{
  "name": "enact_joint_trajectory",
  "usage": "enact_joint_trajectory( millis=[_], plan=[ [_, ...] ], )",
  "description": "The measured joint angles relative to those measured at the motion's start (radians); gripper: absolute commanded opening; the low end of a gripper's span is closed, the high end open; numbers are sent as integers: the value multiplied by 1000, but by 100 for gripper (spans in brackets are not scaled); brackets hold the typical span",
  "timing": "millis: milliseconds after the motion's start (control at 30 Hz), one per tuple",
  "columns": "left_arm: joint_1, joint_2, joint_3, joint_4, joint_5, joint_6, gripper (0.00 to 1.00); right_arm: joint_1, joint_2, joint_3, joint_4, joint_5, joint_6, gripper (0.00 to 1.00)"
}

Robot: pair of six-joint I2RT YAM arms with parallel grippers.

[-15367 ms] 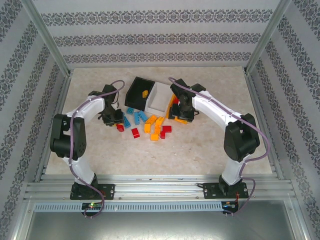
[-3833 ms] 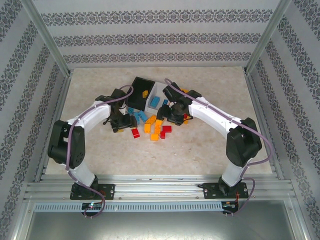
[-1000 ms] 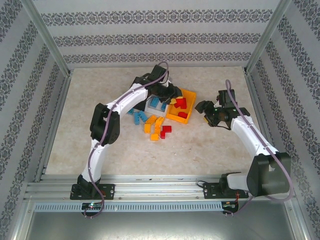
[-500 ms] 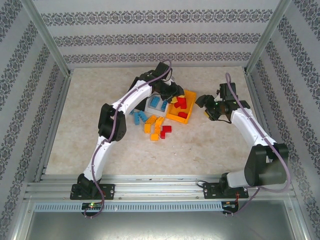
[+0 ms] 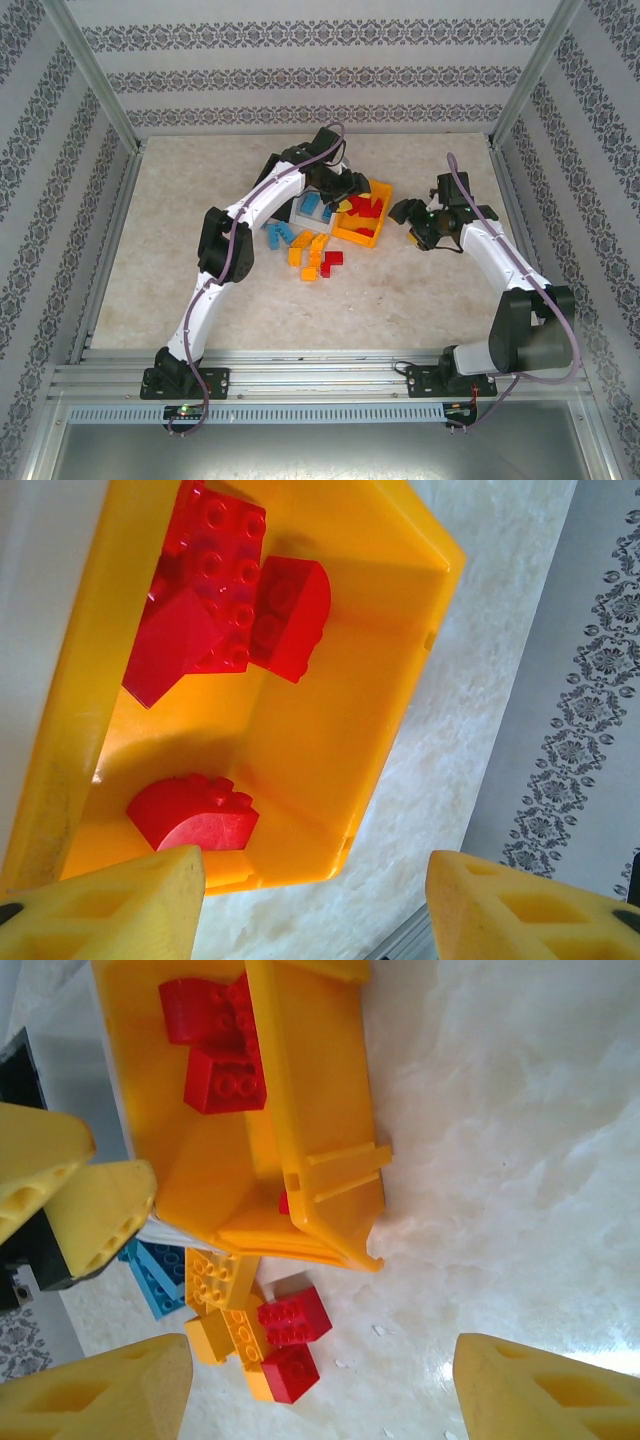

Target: Sort the legos into containers by color

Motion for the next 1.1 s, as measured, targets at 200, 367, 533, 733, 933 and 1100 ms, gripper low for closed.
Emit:
enact_joint_trajectory(
  millis=[200,367,533,733,933,1100],
  plan=[
    [0,-16,2,0,-17,37,64,1,-5,42,-97,-15,-60,71],
    [0,-62,2,-1,-50,85,66,16,-10,73,-169,-24,-121,71],
    [0,-187,-57,-3,-129,149,70,103,34,155,-237,-26,-190,72],
    [3,-426,-285,-16,-297,193,73,272,133,219,-280,6,-263,71],
    [63,-677,-754,89,-365,89,74,425,267,266,-318,51,-312,71],
    [166,-770,-1053,174,-369,-50,75,492,388,332,-349,83,-343,69]
  ],
)
